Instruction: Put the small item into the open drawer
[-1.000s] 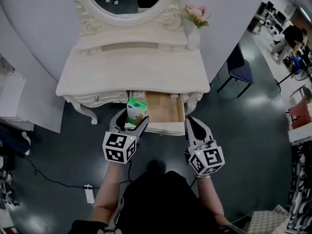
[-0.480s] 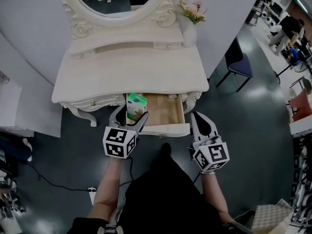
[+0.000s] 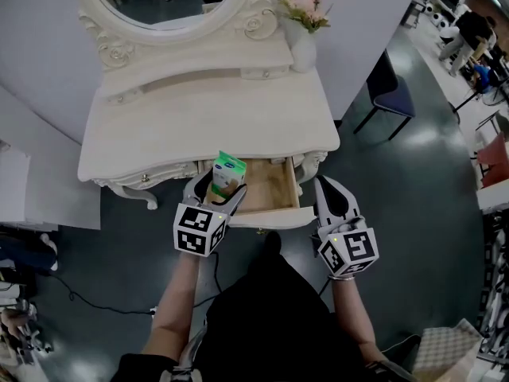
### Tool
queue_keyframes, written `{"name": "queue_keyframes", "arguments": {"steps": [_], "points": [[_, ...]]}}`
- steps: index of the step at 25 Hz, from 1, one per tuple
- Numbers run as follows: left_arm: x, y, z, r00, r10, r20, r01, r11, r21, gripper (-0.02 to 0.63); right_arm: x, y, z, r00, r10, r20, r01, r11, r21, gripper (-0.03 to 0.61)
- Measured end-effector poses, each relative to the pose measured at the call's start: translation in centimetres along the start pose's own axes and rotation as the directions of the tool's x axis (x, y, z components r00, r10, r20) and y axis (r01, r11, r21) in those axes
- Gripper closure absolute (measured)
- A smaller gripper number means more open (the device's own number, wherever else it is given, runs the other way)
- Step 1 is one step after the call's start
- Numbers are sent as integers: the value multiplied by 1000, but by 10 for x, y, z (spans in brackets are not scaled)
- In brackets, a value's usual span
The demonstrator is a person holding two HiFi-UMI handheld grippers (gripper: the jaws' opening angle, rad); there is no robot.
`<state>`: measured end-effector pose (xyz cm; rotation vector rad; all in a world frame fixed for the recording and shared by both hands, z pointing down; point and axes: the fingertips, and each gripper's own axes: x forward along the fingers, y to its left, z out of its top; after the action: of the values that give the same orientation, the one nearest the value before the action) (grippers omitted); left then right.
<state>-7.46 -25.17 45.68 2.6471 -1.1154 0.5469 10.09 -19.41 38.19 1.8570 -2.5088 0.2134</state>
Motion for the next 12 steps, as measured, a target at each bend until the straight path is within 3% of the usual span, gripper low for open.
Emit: {"name": "queue_keyframes", "arguments": {"steps": [7, 12], "points": [[33, -3, -16, 994, -60, -90, 65, 996, 55, 264, 8, -21, -13, 999, -26, -25, 27, 999, 35, 581], [59, -14, -33, 974, -134, -184, 155, 982, 110, 264, 10, -38, -21, 998, -53, -44, 55, 997, 49, 581]]}}
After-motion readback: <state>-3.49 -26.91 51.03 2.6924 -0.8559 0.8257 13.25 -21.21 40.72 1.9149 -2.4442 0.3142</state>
